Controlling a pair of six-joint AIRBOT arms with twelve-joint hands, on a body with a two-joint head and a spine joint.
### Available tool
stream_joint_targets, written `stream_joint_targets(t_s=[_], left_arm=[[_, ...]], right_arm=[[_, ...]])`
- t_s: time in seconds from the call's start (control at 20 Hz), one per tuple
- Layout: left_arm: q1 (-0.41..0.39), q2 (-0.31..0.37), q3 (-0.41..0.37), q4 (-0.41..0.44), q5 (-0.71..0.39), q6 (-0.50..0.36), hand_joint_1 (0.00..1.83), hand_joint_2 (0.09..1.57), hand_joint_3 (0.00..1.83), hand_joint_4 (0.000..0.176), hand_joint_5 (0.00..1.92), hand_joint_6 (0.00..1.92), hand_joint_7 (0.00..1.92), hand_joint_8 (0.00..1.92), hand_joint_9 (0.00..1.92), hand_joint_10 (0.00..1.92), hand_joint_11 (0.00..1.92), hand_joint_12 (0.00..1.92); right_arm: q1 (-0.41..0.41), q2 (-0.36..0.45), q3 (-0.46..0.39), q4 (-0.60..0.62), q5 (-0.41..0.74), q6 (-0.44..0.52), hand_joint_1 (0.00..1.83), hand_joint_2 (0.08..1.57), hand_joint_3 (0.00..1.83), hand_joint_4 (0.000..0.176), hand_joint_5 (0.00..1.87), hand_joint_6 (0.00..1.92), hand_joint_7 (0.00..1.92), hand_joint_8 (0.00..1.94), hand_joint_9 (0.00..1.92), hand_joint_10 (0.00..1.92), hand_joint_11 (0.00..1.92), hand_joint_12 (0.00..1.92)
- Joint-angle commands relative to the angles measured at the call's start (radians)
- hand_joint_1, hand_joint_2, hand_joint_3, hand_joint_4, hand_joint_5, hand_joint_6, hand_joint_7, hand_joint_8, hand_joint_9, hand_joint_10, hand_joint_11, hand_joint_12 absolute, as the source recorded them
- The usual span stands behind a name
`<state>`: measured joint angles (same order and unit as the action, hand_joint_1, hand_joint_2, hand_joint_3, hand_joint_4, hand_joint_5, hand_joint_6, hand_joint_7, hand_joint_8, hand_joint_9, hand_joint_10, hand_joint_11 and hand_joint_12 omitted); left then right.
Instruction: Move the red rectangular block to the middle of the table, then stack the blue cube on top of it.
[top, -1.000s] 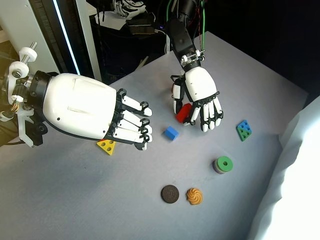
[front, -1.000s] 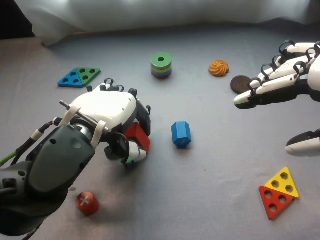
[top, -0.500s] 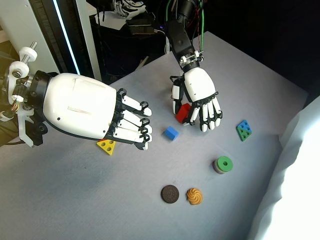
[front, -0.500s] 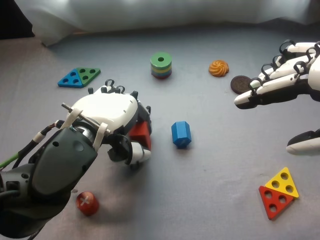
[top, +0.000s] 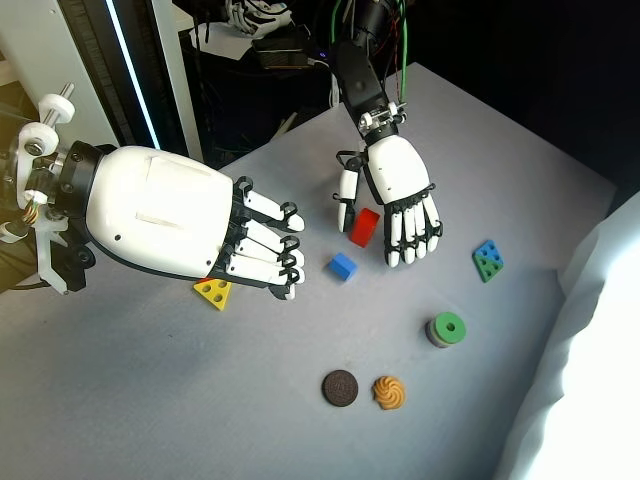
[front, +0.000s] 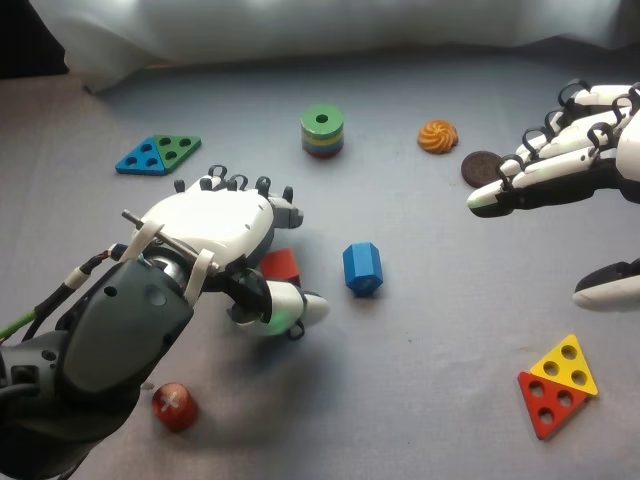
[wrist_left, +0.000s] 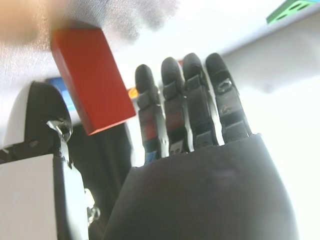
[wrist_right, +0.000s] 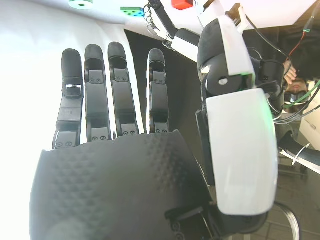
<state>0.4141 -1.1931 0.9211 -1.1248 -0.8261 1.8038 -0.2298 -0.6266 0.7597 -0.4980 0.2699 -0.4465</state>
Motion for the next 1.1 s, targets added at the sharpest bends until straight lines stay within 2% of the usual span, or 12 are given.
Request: stream_joint_targets(t_s=[0.0, 0.05, 0.2, 0.4, 0.5, 0.55, 0.6, 0.65, 0.75, 0.8, 0.85, 1.05], left_arm=[[-0.009, 0.011, -0.005, 0.054, -0.069, -0.004, 0.59, 1.01, 0.00, 0.019, 0.32, 0.00, 0.24, 0.00, 0.20, 0.00, 0.00, 0.50], [-0.013, 0.012, -0.005, 0.053, -0.069, -0.004, 0.53, 1.03, 0.00, 0.000, 0.26, 0.00, 0.21, 0.00, 0.17, 0.00, 0.00, 0.44], [-0.040, 0.042, -0.021, 0.022, -0.068, 0.029, 0.31, 1.07, 0.01, 0.000, 0.13, 0.00, 0.11, 0.00, 0.10, 0.00, 0.00, 0.36], [-0.073, 0.088, -0.040, -0.029, -0.052, 0.079, 0.15, 1.18, 0.02, 0.000, 0.13, 0.00, 0.11, 0.00, 0.09, 0.00, 0.00, 0.36], [-0.090, 0.114, -0.051, -0.060, -0.052, 0.103, 0.09, 1.16, 0.00, 0.000, 0.13, 0.00, 0.10, 0.00, 0.08, 0.00, 0.00, 0.33], [-0.095, 0.128, -0.057, -0.074, -0.052, 0.112, 0.05, 1.16, 0.00, 0.000, 0.13, 0.00, 0.10, 0.00, 0.07, 0.00, 0.00, 0.30], [-0.102, 0.146, -0.064, -0.094, -0.052, 0.126, 0.01, 1.15, 0.00, 0.000, 0.15, 0.00, 0.11, 0.00, 0.09, 0.00, 0.00, 0.31], [-0.108, 0.158, -0.070, -0.109, -0.054, 0.142, 0.00, 1.14, 0.00, 0.000, 0.17, 0.01, 0.13, 0.01, 0.11, 0.01, 0.00, 0.33], [-0.119, 0.194, -0.083, -0.149, -0.055, 0.185, 0.01, 1.13, 0.00, 0.000, 0.24, 0.01, 0.20, 0.01, 0.17, 0.02, 0.00, 0.48], [-0.119, 0.217, -0.091, -0.163, -0.055, 0.185, 0.01, 1.13, 0.00, 0.000, 0.24, 0.01, 0.21, 0.01, 0.18, 0.01, 0.00, 0.50], [-0.119, 0.240, -0.099, -0.169, -0.055, 0.188, 0.01, 1.13, 0.00, 0.000, 0.26, 0.01, 0.22, 0.01, 0.19, 0.01, 0.00, 0.52], [-0.132, 0.315, -0.143, -0.214, -0.072, 0.247, 0.00, 1.13, 0.00, 0.000, 0.25, 0.00, 0.20, 0.00, 0.18, 0.00, 0.00, 0.50]], right_arm=[[0.004, 0.010, -0.002, 0.019, 0.073, 0.002, 0.72, 1.12, 0.00, 0.000, 0.37, 0.01, 0.38, 0.00, 0.33, 0.01, 0.00, 0.90], [0.004, 0.009, -0.001, 0.038, 0.062, 0.002, 0.71, 1.12, 0.00, 0.000, 0.37, 0.00, 0.38, 0.00, 0.33, 0.01, 0.00, 0.90], [0.002, -0.041, 0.034, 0.141, 0.043, 0.002, 0.71, 1.12, 0.00, 0.000, 0.35, 0.00, 0.36, 0.00, 0.32, 0.00, 0.00, 0.87], [-0.001, -0.145, 0.117, 0.233, -0.047, 0.001, 0.64, 1.10, 0.00, 0.000, 0.34, 0.00, 0.35, 0.00, 0.30, 0.00, 0.00, 0.83], [-0.002, -0.202, 0.171, 0.259, -0.054, 0.001, 0.52, 0.98, 0.00, 0.001, 0.26, 0.00, 0.21, 0.00, 0.19, 0.00, 0.00, 0.69], [-0.002, -0.229, 0.194, 0.261, -0.052, 0.001, 0.47, 0.93, 0.00, 0.035, 0.19, 0.00, 0.10, 0.00, 0.11, 0.00, 0.00, 0.54], [-0.002, -0.251, 0.213, 0.267, -0.045, 0.001, 0.52, 0.85, 0.00, 0.069, 0.15, 0.00, 0.02, 0.00, 0.02, 0.00, 0.00, 0.19], [-0.002, -0.275, 0.234, 0.280, -0.037, -0.001, 0.63, 0.82, 0.00, 0.091, 0.13, 0.00, 0.00, 0.00, 0.00, 0.00, 0.00, 0.04], [-0.003, -0.327, 0.274, 0.300, -0.021, -0.009, 0.73, 0.77, 0.00, 0.117, 0.16, 0.00, 0.00, 0.00, 0.00, 0.00, 0.00, 0.00], [-0.004, -0.356, 0.285, 0.432, -0.009, -0.161, 0.82, 0.76, 0.00, 0.126, 0.13, 0.00, 0.00, 0.00, 0.00, 0.00, 0.00, 0.00], [-0.018, -0.376, 0.284, 0.598, 0.051, -0.374, 0.94, 0.74, 0.00, 0.170, 0.13, 0.01, 0.00, 0.00, 0.00, 0.00, 0.00, 0.00], [-0.040, -0.417, 0.287, 0.701, 0.111, -0.509, 1.00, 0.81, 0.01, 0.176, 0.11, 0.00, 0.00, 0.00, 0.00, 0.00, 0.00, 0.00]])
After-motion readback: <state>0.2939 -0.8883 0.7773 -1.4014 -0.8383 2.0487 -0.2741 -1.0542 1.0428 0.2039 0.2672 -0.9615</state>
